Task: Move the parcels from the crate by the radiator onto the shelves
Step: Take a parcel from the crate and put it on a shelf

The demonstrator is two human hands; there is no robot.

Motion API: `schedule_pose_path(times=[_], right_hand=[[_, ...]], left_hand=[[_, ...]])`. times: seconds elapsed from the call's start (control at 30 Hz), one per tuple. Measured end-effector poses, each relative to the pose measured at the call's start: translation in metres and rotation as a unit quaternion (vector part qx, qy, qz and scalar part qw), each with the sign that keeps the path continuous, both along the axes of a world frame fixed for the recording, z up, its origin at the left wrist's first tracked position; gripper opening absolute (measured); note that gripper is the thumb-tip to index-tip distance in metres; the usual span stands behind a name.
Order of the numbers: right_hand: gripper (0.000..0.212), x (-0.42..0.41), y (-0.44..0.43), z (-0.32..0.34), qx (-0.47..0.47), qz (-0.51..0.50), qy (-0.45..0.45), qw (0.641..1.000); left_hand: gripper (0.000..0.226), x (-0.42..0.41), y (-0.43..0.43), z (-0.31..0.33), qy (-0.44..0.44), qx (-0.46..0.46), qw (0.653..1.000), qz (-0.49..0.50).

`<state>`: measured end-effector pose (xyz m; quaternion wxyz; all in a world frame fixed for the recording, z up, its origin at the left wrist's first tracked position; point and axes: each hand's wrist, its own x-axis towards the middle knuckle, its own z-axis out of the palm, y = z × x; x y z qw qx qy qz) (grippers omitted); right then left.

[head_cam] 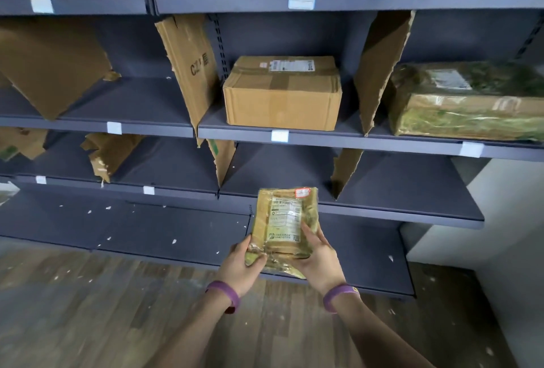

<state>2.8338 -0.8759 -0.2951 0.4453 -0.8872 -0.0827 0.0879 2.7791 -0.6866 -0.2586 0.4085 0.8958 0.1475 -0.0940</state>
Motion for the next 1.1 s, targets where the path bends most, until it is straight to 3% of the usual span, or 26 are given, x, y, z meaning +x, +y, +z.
schedule_pose_path(times=[0.53,0.63,1.1], right_hand=[[0.084,0.111,0.041,-0.009,0.057,-0.045,0.018,0.997],[0.078,0.137,0.049,-0.015,0.042,-0.06,0.022,0.997],[0.071,0.217,0.059,-0.034,-0.023,-0.027,0.032,0.999]], left_hand=[[0.051,0.136,0.045,-0.021,-0.015,-0.065,0.998,-0.021],[0.045,0.165,0.054,-0.029,-0.016,-0.076,0.997,-0.026],[0.058,0.24,0.063,-0.061,-0.001,-0.067,0.998,-0.018]])
